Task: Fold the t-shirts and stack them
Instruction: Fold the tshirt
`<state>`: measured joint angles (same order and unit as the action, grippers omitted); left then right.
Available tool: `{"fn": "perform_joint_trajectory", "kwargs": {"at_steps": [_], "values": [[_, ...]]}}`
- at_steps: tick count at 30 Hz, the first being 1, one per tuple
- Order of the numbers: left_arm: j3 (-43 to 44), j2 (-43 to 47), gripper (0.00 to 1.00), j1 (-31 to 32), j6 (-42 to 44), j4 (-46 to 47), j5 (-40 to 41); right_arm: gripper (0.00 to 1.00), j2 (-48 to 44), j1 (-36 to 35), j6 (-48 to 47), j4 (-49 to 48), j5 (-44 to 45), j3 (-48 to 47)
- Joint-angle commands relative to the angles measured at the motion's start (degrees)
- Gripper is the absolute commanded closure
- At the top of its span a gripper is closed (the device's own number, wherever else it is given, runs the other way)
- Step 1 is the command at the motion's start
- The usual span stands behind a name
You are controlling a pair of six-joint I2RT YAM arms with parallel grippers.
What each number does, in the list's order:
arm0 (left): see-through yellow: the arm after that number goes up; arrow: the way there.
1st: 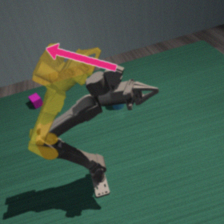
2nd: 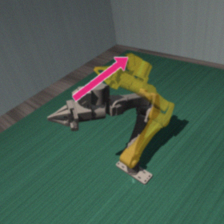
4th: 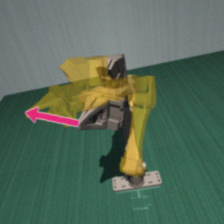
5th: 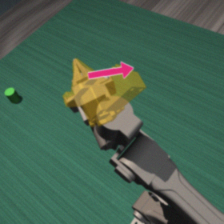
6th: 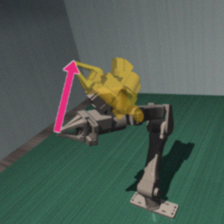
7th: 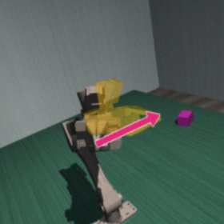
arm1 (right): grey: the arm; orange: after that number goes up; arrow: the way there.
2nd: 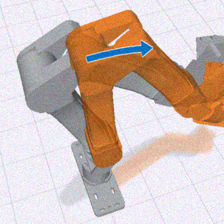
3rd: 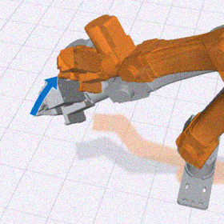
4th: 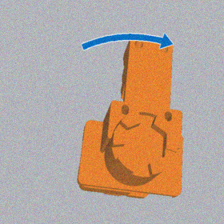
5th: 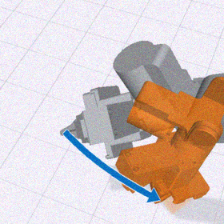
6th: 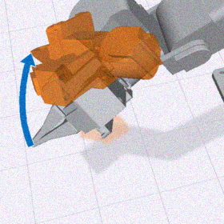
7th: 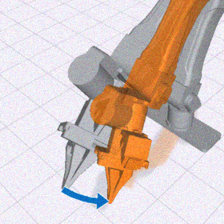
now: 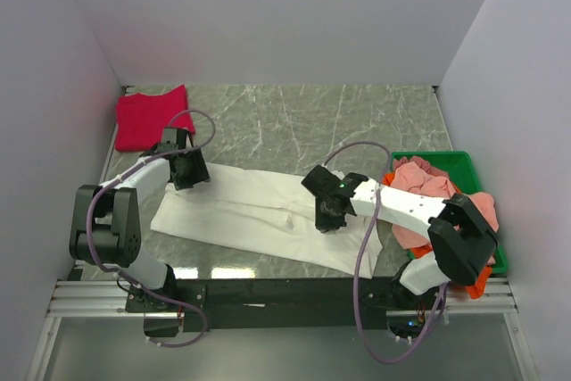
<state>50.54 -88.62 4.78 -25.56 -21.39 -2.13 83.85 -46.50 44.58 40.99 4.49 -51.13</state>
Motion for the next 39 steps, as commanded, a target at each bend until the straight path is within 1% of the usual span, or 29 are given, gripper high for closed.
{"fn": "perform_joint_trajectory", "kwargs": {"at_steps": [1, 6, 12, 22, 28, 30, 33, 34, 36, 37, 39], "values": [[-0.2, 1.2, 0.39, -0.2, 0.6, 2.1, -1.9, 0.89, 0.2, 0.0, 4.5, -1.3, 5.0, 0.4], [-0.1, 0.5, 0.40, -0.2, 0.4, 2.4, -2.4, 0.87, 0.7, 0.5, 6.0, -1.4, 7.5, 0.2], [-0.6, 0.7, 0.39, -0.2, 0.5, 2.7, -2.2, 0.83, 2.3, 2.4, 5.8, -0.6, 8.8, 0.6], [-0.7, 1.2, 0.39, -0.2, 0.7, 2.7, -2.1, 0.76, 4.1, 4.1, 5.8, -3.2, 7.7, 3.8], [-0.9, 1.3, 0.39, -0.2, 0.7, 2.8, -2.2, 0.69, 5.8, 5.0, 5.3, -5.0, 7.3, 4.1], [-0.9, 1.3, 0.39, -0.2, 0.7, 2.8, -2.0, 0.69, 6.5, 5.1, 5.1, -5.4, 6.8, 3.9], [-0.8, 1.3, 0.39, -0.2, 0.7, 2.7, -2.0, 0.73, 7.2, 5.2, 4.7, -6.2, 6.1, 4.1], [-0.8, 1.3, 0.39, -0.2, 0.7, 2.7, -1.9, 0.78, 7.4, 5.3, 4.6, -6.2, 6.0, 4.1], [-0.7, 1.3, 0.39, -0.2, 0.7, 2.7, -1.9, 0.83, 7.2, 5.2, 4.6, -5.9, 5.9, 4.0], [-0.7, 1.3, 0.39, -0.2, 0.8, 2.6, -1.8, 0.88, 7.0, 5.1, 4.5, -5.6, 6.1, 3.9], [-0.8, 1.3, 0.39, -0.2, 0.7, 2.7, -1.9, 0.92, 6.0, 5.1, 4.2, -4.9, 6.2, 3.6]]}}
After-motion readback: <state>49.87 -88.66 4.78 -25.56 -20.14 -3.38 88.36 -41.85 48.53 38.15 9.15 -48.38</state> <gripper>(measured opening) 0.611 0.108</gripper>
